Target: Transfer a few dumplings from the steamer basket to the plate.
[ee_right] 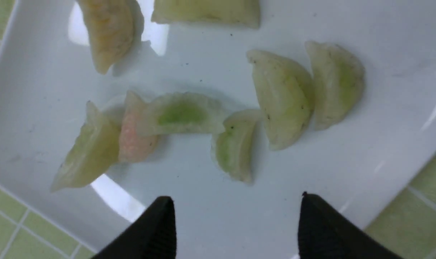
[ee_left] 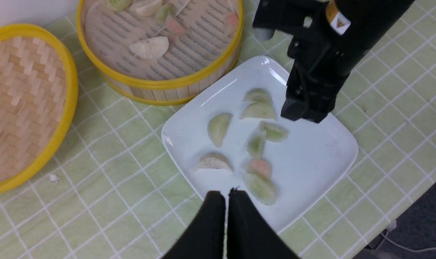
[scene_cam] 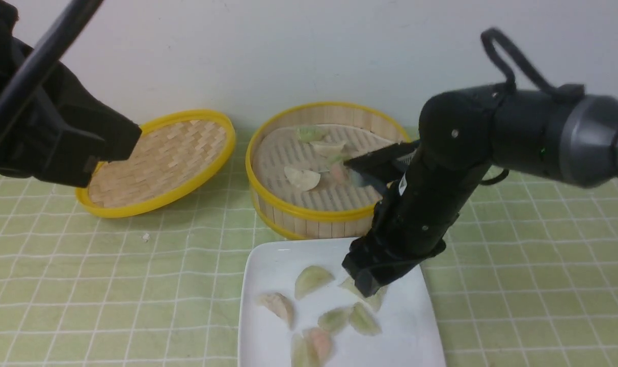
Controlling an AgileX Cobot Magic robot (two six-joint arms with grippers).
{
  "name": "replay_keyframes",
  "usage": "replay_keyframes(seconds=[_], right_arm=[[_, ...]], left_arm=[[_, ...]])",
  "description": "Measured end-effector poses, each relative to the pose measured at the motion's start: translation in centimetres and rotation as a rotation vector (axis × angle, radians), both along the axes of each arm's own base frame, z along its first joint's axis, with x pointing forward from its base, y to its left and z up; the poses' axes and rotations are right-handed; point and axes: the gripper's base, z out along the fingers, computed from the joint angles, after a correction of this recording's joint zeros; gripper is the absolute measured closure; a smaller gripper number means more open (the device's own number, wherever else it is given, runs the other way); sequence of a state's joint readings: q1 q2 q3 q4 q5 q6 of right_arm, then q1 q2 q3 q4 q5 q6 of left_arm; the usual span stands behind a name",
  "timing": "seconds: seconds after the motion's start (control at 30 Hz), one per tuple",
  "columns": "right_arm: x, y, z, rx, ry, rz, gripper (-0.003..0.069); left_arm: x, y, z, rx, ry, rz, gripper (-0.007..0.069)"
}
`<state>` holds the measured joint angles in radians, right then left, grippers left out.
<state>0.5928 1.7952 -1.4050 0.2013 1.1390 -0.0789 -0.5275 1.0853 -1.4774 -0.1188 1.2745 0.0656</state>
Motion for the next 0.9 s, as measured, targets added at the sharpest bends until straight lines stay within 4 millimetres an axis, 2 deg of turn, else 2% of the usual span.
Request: replay_keyframes(seconds=[0.1,0.17,0.2,0.27,0.33,0.4,0.47,0.57,0.6,0.67,0.73,0.8,0.9], right_arm=[[-1.4,-1.3,4.6,0.028,-0.086,-0.018,0.042],[-3.3,-2.9,8.8,0.076,-0.192,-0.054,0.0524],[-3.5,-3.0,9.2,0.082,-0.201,-0.062,0.0544],[-5.7,-4.9,12.9,0.136,-0.31,-0.103,0.0623],[-9.2,-7.6,17.3,0.218,-0.457,-0.143,0.0659],[-11.9,-9.6,19.6,0.28,-0.56,-0.159,0.0669],[-14.8,-11.8,21.0,0.337,-0.657,-0.169,0.0671],[-18.5,-14.5,21.0,0.392,-0.766,-0.184,0.0672],[-20.8,-16.2,20.7,0.432,-0.836,-0.197,0.0673],[-23.7,-18.4,19.0,0.492,-0.936,-0.216,0.0673],[-26.1,-20.2,16.8,0.547,-1.035,-0.232,0.0673],[-28.5,-22.1,13.5,0.618,-1.174,-0.256,0.0673],[-29.6,-23.3,10.1,0.684,-1.28,-0.301,0.0673]], left_arm=[[0.0,0.0,0.0,0.0,0.0,0.001,0.0631],[0.0,0.0,0.0,-0.001,0.001,0.0,0.0631],[0.0,0.0,0.0,-0.001,0.001,0.0,0.0631],[0.0,0.0,0.0,-0.002,0.001,0.0,0.0631],[0.0,0.0,0.0,-0.001,0.001,-0.001,0.0631],[0.0,0.0,0.0,-0.001,0.0,-0.002,0.0631],[0.0,0.0,0.0,-0.001,0.0,-0.002,0.0631],[0.0,0.0,0.0,-0.001,0.0,-0.002,0.0631],[0.0,0.0,0.0,-0.002,0.001,-0.003,0.0631],[0.0,0.0,0.0,-0.004,0.002,-0.004,0.0631],[-0.1,-0.1,0.0,-0.008,0.004,-0.007,0.0631],[-0.1,-0.1,0.0,-0.01,0.005,-0.014,0.0631],[-0.1,-0.2,0.0,-0.01,0.009,-0.016,0.0631]])
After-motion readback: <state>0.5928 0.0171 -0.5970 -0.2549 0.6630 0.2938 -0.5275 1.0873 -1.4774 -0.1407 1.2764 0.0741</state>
